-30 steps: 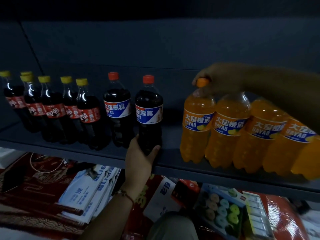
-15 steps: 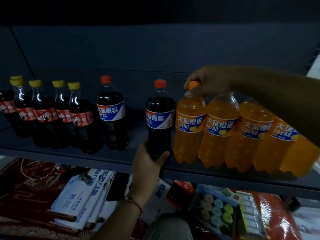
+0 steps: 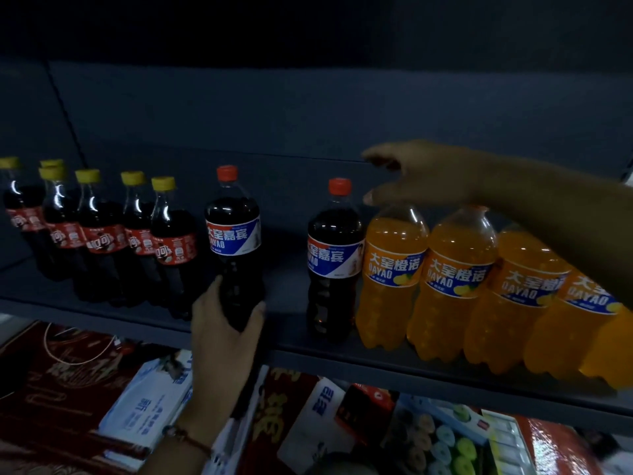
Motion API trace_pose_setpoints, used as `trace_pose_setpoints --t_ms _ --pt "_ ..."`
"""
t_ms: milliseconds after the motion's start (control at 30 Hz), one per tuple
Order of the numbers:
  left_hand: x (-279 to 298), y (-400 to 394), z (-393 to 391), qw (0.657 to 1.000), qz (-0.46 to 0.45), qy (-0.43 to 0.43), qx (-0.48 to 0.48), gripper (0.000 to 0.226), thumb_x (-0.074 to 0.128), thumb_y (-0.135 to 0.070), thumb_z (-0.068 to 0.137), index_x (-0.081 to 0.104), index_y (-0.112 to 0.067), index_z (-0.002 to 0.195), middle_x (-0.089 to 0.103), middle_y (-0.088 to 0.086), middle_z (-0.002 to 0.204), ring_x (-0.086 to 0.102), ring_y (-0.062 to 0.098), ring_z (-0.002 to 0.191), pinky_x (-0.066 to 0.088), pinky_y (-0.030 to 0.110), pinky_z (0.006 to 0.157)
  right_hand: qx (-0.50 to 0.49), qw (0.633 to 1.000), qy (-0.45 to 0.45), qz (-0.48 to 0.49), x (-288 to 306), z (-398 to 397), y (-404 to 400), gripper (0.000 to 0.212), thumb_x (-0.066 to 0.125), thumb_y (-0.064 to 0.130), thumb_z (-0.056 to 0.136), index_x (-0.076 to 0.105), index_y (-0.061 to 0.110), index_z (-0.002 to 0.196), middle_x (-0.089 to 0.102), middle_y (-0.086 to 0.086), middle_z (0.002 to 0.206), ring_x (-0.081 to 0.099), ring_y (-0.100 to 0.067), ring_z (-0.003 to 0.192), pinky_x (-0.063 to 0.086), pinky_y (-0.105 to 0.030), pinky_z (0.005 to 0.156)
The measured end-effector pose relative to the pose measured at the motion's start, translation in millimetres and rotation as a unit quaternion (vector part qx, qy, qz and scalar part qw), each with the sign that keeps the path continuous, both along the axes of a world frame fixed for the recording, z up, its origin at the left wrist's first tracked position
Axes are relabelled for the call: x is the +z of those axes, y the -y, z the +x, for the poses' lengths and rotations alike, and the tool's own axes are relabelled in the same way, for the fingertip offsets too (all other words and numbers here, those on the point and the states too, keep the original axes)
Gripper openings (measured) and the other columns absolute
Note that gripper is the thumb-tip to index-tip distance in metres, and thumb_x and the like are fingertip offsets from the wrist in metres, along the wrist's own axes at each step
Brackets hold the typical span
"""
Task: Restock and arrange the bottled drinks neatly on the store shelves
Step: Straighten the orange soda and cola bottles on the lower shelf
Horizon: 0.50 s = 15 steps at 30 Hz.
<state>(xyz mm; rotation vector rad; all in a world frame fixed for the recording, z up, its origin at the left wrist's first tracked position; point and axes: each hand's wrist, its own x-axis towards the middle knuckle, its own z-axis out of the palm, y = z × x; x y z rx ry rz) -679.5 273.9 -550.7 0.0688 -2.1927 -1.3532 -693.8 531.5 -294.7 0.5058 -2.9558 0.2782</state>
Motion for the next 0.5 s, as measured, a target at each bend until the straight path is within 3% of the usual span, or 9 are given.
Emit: trace_pose_setpoints --t_ms 100,267,500 --pt "-3.8 15.7 -24.5 0.999 0.003 0.035 0.005 0.093 0.073 -0.050 0.082 0.021 -0.025 0.155 0.035 0.004 0.152 0.036 0.021 0.139 0.034 0.040 0.114 0.028 0.999 0.017 -0.020 -2.5 -5.5 21.5 0.070 0.056 0.048 0.089 0.032 0.019 0.148 0.042 -0.004 0.147 0.043 -0.019 0.130 0.038 -0.033 0.102" --pt "-15.1 16.0 -44.0 1.000 0.001 0.023 -0.019 0.088 0.077 -0.048 0.079 0.028 -0.031 0.151 0.045 0.000 0.146 0.045 0.014 0.131 0.040 0.034 0.107 0.028 0.999 0.013 0.029 -13.3 -21.0 39.0 0.044 0.058 0.037 0.093 0.052 0.019 0.132 0.059 -0.005 0.125 0.051 -0.013 0.101 0.043 -0.031 0.088" --pt "-15.5 17.8 -47.4 0.999 0.018 0.033 -0.023 0.086 0.078 -0.040 0.082 0.029 -0.024 0.151 0.045 0.002 0.147 0.045 0.014 0.131 0.038 0.029 0.106 0.031 0.999 0.028 0.006 -10.7 -24.9 41.6 0.039 0.064 0.032 0.090 0.058 0.016 0.125 0.063 -0.004 0.117 0.056 -0.014 0.099 0.046 -0.033 0.088"
